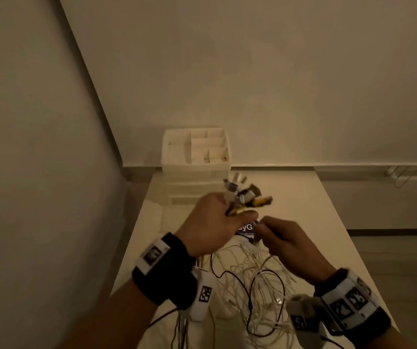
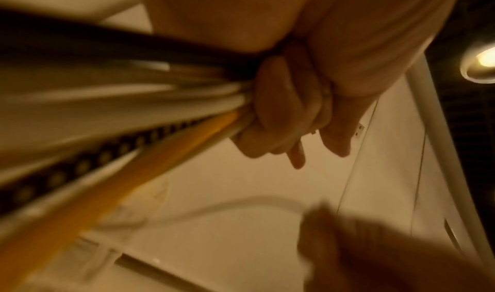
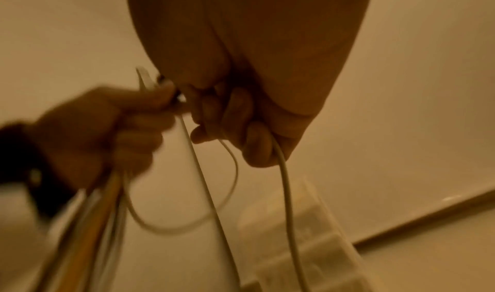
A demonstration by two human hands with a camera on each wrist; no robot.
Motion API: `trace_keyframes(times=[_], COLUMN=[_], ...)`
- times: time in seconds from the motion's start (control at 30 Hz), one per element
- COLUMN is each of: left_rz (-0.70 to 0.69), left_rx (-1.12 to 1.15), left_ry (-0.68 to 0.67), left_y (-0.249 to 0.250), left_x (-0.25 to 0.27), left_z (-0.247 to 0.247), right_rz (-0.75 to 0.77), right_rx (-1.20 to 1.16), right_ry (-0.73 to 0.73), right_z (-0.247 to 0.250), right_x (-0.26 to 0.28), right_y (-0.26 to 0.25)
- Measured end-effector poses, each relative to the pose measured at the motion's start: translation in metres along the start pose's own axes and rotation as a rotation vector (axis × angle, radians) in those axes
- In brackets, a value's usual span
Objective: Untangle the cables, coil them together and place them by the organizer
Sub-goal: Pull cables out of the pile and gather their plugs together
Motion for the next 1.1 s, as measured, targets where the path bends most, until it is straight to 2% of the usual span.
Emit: trace_keyframes(times=[0.07,0.17,0.33,0.43,0.53,0.63,0.7,0.77,0.83,0.93,1.1], left_rz=[-0.016,-0.066,-0.11,-0.096,0.013,0.187,0.244,0.255,0.224,0.249,0.042], left_rx=[-0.009,0.025,-0.184,-0.149,-0.085,0.113,0.211,0.139,0.028,0.052,0.024], left_ry=[-0.009,0.061,0.148,0.239,0.343,0.533,0.655,0.683,0.676,0.604,0.138], left_y=[-0.002,0.005,0.0,-0.002,-0.011,-0.03,-0.039,-0.044,-0.049,-0.051,-0.011], left_x=[-0.002,-0.003,-0.011,-0.013,-0.015,-0.016,-0.015,-0.012,-0.007,0.002,0.004], left_z=[-0.015,-0.017,-0.009,0.003,0.024,0.057,0.078,0.086,0.084,0.064,-0.007], right_rz=[-0.048,-0.054,-0.024,-0.013,-0.024,-0.069,-0.102,-0.117,-0.124,-0.104,0.027], right_rx=[-0.169,-0.256,-0.38,-0.433,-0.442,-0.392,-0.314,-0.226,-0.179,-0.141,-0.229], right_ry=[0.01,-0.024,-0.035,-0.026,-0.031,-0.024,0.017,0.066,0.115,0.165,0.095], right_z=[0.006,0.012,0.01,0.005,0.001,-0.002,-0.001,0.002,0.006,0.012,0.015], right_x=[-0.005,-0.007,0.0,0.003,0.006,0.014,0.021,0.025,0.025,0.015,-0.005], right_y=[-0.02,-0.035,-0.029,-0.013,0.01,0.04,0.059,0.072,0.072,0.055,-0.011])
Point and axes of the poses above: each hand's wrist, its own x-axis away from the middle knuckle, its own z-axis out of the back of the hand, y = z × x, the point moved 3 cm from there along -x, towards the middle knuckle, and after that the axes turned 10 degrees about -x, right-handed, at the moved point
